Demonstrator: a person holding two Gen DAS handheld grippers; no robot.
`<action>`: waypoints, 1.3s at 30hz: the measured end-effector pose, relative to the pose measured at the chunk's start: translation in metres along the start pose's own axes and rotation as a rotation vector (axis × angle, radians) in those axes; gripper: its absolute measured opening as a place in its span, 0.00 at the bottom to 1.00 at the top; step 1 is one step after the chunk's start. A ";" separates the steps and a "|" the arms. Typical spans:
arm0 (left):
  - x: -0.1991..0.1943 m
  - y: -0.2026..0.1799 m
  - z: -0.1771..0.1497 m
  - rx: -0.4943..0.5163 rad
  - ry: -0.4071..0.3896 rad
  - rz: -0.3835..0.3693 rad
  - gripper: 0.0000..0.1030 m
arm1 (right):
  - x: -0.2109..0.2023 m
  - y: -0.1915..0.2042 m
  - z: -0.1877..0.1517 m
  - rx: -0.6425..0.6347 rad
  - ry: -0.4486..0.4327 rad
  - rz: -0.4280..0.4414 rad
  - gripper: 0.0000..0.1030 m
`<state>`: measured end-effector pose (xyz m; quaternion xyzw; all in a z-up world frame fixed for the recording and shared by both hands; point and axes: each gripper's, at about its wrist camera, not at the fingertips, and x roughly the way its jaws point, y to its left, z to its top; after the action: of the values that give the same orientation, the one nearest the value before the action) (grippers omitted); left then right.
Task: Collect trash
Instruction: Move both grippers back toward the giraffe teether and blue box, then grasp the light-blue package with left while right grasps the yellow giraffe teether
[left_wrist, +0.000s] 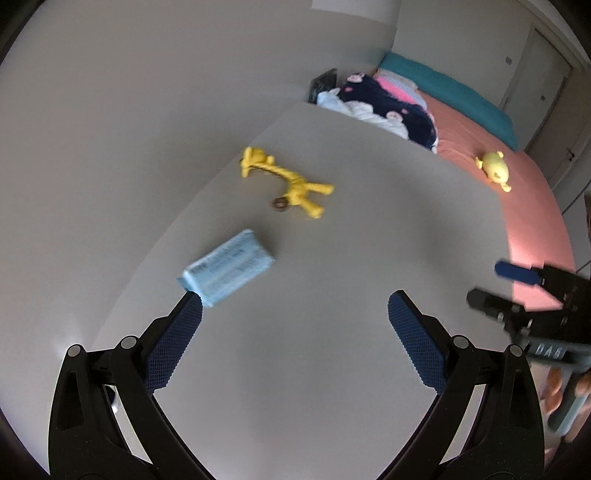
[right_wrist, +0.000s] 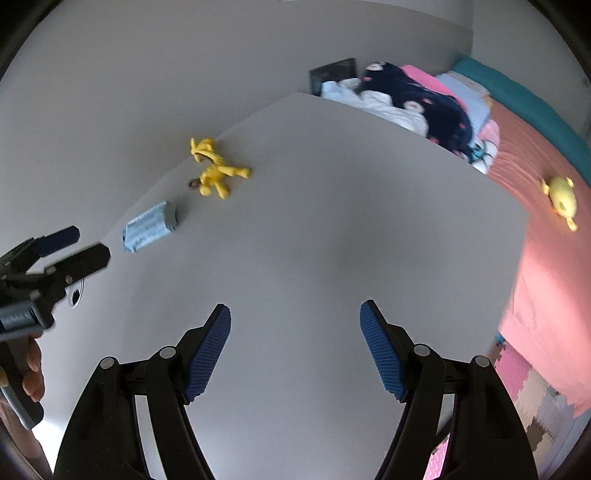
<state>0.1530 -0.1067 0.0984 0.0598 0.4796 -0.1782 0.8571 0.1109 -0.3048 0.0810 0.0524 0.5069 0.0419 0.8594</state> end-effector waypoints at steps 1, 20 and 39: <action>0.007 0.007 0.002 0.007 0.012 -0.004 0.94 | 0.005 0.005 0.008 -0.006 0.002 0.001 0.71; 0.086 0.040 0.006 0.185 0.105 0.032 0.94 | 0.106 0.079 0.115 -0.108 0.059 0.025 0.71; 0.106 0.047 0.014 0.212 0.120 0.013 0.53 | 0.161 0.099 0.139 -0.188 0.136 -0.017 0.49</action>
<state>0.2320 -0.0928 0.0134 0.1637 0.5083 -0.2182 0.8169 0.3082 -0.1932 0.0218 -0.0354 0.5584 0.0855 0.8244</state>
